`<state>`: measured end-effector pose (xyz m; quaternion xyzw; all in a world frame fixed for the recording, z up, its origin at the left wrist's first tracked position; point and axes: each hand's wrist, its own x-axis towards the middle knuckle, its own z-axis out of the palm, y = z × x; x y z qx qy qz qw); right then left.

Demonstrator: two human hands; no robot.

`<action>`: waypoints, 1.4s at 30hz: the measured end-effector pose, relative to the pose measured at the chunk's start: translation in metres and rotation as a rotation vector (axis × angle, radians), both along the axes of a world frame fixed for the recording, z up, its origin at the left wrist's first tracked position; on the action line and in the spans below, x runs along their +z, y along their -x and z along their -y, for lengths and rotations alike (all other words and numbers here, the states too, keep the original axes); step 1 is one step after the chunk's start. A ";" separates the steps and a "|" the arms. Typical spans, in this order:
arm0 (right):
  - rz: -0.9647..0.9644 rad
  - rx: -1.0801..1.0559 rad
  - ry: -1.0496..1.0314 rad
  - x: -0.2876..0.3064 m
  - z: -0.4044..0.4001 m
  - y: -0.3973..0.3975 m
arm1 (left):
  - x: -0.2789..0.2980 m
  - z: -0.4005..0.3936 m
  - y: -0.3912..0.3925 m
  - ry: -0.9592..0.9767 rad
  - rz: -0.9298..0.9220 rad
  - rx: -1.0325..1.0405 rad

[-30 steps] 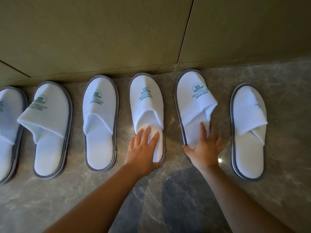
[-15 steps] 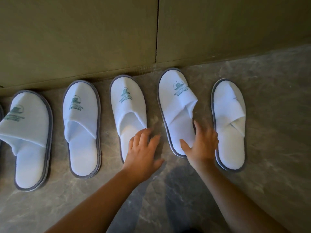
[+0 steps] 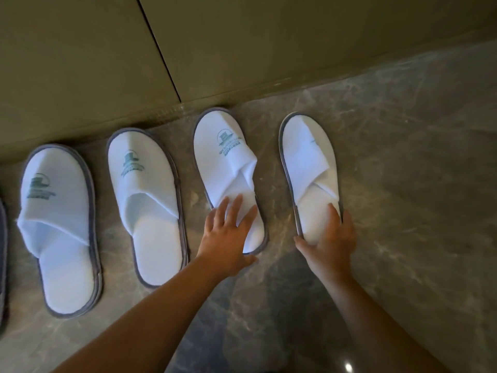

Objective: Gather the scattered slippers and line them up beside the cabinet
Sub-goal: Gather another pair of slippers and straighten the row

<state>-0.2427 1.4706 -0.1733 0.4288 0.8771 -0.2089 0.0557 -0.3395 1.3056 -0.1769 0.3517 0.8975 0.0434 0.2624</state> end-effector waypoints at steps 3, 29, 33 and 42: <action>-0.052 0.046 -0.001 -0.001 -0.009 0.014 | 0.000 -0.001 -0.002 -0.009 -0.015 0.017; 0.005 0.117 0.062 0.001 -0.027 0.044 | 0.002 -0.002 -0.002 -0.004 -0.010 0.030; 0.023 0.128 0.058 0.002 -0.028 0.044 | 0.002 -0.003 -0.001 -0.005 -0.010 0.037; 0.074 0.145 0.044 0.003 -0.027 0.044 | 0.005 -0.005 0.000 0.020 0.032 0.036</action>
